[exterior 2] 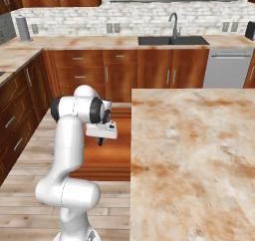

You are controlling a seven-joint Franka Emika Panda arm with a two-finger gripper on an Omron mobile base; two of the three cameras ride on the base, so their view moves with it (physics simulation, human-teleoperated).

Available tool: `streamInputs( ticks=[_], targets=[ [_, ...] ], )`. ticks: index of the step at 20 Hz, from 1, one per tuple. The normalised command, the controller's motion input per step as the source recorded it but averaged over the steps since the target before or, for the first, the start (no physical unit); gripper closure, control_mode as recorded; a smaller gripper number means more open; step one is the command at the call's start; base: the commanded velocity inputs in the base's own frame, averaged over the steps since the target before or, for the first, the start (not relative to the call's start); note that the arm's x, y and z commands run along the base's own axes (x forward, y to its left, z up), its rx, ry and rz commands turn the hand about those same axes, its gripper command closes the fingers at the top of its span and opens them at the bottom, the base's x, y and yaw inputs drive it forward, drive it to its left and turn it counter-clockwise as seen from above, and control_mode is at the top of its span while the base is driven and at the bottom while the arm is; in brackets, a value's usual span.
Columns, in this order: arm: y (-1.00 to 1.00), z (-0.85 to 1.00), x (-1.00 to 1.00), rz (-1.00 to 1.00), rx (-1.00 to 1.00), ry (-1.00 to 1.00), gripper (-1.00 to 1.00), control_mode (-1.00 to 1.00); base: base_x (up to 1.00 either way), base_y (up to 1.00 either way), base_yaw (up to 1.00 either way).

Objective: Pick up the metallic utensils from the counter and place them in the open drawer. Make sure not to pick up any wooden utensils.

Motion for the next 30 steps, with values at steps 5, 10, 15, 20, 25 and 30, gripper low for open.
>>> streamInputs(
  ticks=[5,10,15,20,25,30],
  targets=[
    [-0.08,-0.3,0.22,0.0,0.0,0.03,1.0,-1.0,0.0,0.0,0.0],
    [0.0,-0.29,0.17,0.0,0.0,0.02,1.0,-1.0,0.0,0.0,0.0],
    [0.03,-0.28,0.14,0.0,0.0,0.02,1.0,-1.0,0.0,0.0,0.0],
    [0.09,-0.28,0.01,0.0,-0.03,0.0,-1.0,-1.0,0.0,0.0,0.0],
    [0.01,0.17,-0.17,-0.06,0.0,-0.04,-1.0,-1.0,0.0,0.0,0.0],
    [0.0,0.68,-0.34,-0.13,0.0,-0.31,-1.0,-1.0,0.0,0.0,0.0]
  ],
)
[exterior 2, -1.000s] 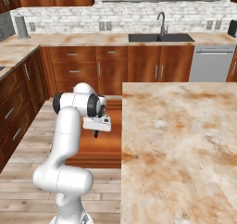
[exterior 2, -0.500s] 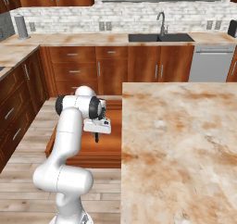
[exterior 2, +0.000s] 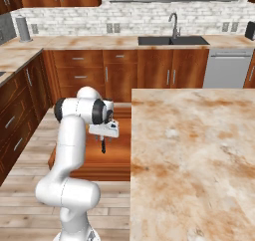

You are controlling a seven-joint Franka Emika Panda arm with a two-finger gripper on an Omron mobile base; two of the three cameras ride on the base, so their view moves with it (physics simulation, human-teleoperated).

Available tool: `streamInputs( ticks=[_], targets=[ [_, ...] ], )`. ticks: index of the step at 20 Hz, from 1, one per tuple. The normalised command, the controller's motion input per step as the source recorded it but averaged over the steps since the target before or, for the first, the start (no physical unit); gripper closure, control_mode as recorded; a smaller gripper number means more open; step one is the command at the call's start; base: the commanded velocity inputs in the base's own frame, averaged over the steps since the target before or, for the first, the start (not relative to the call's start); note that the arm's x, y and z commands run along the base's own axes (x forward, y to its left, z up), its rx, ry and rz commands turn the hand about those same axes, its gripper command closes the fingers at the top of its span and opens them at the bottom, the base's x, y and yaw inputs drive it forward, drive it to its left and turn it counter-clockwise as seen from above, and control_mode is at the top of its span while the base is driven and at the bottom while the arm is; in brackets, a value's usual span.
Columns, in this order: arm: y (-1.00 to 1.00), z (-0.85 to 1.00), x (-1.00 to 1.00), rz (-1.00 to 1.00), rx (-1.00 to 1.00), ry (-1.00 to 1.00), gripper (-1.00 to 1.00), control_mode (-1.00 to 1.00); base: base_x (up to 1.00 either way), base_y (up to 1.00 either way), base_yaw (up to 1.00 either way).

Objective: Pick up the metallic utensils from the counter and place them in the open drawer. Make sure not to pick up any wooden utensils.

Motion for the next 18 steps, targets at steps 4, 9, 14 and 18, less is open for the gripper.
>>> streamInputs(
  ticks=[4,9,14,18],
  targets=[
    [0.0,0.82,-0.51,-0.06,0.0,-0.31,-1.0,-1.0,0.0,0.0,0.0],
    [0.0,0.77,-0.7,-0.1,0.06,-0.28,-1.0,-1.0,0.0,0.0,0.0],
    [0.0,0.84,-0.7,-0.11,0.1,-0.22,-1.0,-1.0,0.0,0.0,0.0],
    [0.0,0.82,-0.67,-0.09,0.08,-0.18,-1.0,-1.0,0.0,0.0,0.0]
  ],
)
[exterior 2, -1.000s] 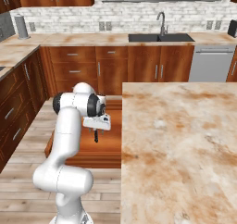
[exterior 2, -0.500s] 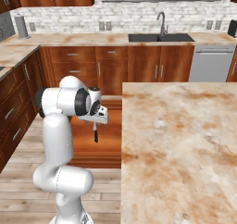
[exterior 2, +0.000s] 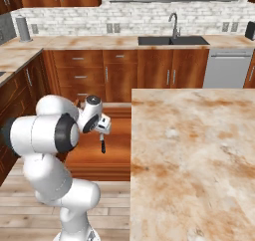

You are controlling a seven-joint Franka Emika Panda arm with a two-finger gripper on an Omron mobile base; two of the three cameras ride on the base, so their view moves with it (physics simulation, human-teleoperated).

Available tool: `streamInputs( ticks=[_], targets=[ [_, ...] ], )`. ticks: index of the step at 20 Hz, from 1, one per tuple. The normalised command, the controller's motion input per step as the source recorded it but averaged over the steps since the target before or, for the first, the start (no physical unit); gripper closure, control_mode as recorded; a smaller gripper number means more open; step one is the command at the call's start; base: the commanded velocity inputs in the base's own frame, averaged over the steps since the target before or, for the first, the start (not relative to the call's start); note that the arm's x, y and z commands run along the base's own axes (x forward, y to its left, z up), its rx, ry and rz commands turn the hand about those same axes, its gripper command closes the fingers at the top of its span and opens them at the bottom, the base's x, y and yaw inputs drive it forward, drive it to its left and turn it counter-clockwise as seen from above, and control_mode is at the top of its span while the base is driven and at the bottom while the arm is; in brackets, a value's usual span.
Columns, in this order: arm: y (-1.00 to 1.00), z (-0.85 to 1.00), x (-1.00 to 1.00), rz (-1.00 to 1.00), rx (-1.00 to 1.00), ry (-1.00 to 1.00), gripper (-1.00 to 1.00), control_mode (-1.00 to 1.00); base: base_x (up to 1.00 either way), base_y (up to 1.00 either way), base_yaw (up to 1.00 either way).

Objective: Pick up the metallic utensils from the counter and place them in the open drawer. Make sure not to pick up any wooden utensils.

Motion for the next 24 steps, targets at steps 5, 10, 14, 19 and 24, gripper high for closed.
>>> streamInputs(
  ticks=[5,10,14,19,24],
  targets=[
    [0.0,0.81,-0.61,-0.07,0.09,-0.04,-1.0,-1.0,0.0,0.0,0.0],
    [0.0,0.76,-0.57,0.0,0.03,0.0,-1.0,-1.0,0.0,0.0,0.0],
    [0.0,0.6,-0.49,-0.07,0.0,0.09,-1.0,-1.0,0.0,0.0,0.0],
    [0.0,0.46,-0.49,-0.15,0.0,0.31,-1.0,-1.0,0.0,0.0,0.0],
    [0.0,0.2,-0.48,-0.1,0.0,0.27,-1.0,1.0,-0.15,0.0,-0.05]
  ],
)
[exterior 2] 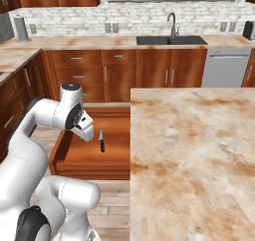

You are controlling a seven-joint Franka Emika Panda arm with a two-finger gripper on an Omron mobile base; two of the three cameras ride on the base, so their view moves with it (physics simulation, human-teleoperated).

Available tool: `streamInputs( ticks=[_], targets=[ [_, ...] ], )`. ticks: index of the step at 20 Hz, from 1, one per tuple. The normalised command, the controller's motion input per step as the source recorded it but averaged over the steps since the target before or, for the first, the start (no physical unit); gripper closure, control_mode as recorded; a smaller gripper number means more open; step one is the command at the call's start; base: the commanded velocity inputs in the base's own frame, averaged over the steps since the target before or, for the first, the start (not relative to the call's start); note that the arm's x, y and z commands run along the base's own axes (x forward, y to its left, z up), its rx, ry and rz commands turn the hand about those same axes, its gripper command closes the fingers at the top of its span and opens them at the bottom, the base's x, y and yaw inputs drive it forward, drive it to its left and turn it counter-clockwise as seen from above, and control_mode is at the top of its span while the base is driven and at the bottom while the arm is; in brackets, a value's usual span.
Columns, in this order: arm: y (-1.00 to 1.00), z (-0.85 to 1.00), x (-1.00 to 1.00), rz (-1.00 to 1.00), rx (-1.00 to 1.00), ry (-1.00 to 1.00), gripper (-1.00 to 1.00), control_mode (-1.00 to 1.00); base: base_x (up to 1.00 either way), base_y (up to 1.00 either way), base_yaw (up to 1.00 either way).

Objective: Pick up the metallic utensils from the counter and place them in the open drawer. Make sure not to pick up any wooden utensils.

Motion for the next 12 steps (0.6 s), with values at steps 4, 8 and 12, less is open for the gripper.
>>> streamInputs(
  ticks=[4,8,12],
  targets=[
    [0.0,0.0,0.0,0.0,0.0,0.0,-1.0,1.0,-0.97,0.0,-0.25],
    [0.0,0.0,0.0,0.0,0.0,0.0,-1.0,1.0,-1.0,0.0,-0.18],
    [0.0,0.0,0.0,0.0,0.0,0.0,-1.0,1.0,-1.0,0.01,-0.19]
  ],
)
